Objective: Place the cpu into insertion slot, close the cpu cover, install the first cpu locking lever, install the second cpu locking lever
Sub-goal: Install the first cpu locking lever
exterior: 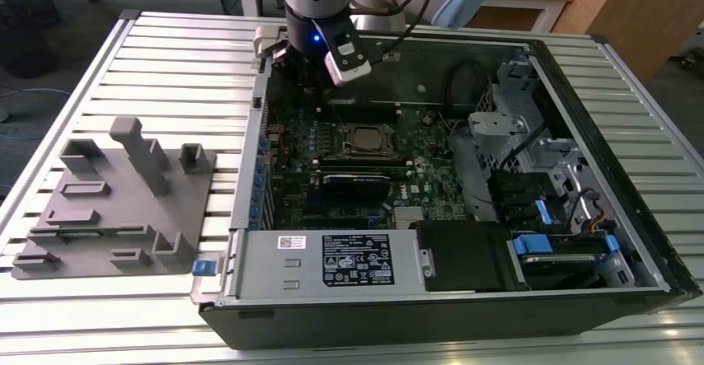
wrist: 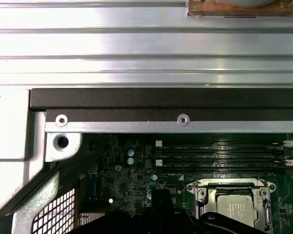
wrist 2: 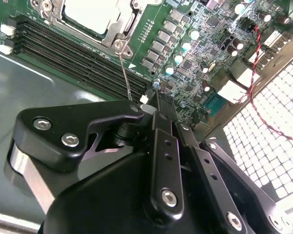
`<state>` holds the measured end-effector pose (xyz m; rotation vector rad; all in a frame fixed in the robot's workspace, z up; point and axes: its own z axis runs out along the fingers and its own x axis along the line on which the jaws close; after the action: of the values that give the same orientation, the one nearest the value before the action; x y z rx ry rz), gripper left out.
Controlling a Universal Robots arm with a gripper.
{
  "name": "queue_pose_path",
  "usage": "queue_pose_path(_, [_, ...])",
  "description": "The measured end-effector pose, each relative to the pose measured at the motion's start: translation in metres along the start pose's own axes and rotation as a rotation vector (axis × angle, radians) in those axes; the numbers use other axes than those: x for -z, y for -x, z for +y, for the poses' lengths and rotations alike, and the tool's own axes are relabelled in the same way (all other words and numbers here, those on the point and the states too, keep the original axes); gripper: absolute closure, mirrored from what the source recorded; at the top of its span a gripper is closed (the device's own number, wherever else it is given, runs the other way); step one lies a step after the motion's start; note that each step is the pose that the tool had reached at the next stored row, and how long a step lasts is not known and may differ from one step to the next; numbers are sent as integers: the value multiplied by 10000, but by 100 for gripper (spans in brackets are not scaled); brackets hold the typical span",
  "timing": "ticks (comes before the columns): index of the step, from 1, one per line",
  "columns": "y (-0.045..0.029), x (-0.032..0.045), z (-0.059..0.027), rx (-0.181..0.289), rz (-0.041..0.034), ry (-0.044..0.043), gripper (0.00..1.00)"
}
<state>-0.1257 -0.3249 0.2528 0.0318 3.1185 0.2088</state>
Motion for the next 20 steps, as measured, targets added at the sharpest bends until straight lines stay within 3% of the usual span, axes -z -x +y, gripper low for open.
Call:
queue_pose_path(12, [0,-6,16,1,1,6,89])
queue_pose_path(20, [26,-8,17,-1,-1,79,89])
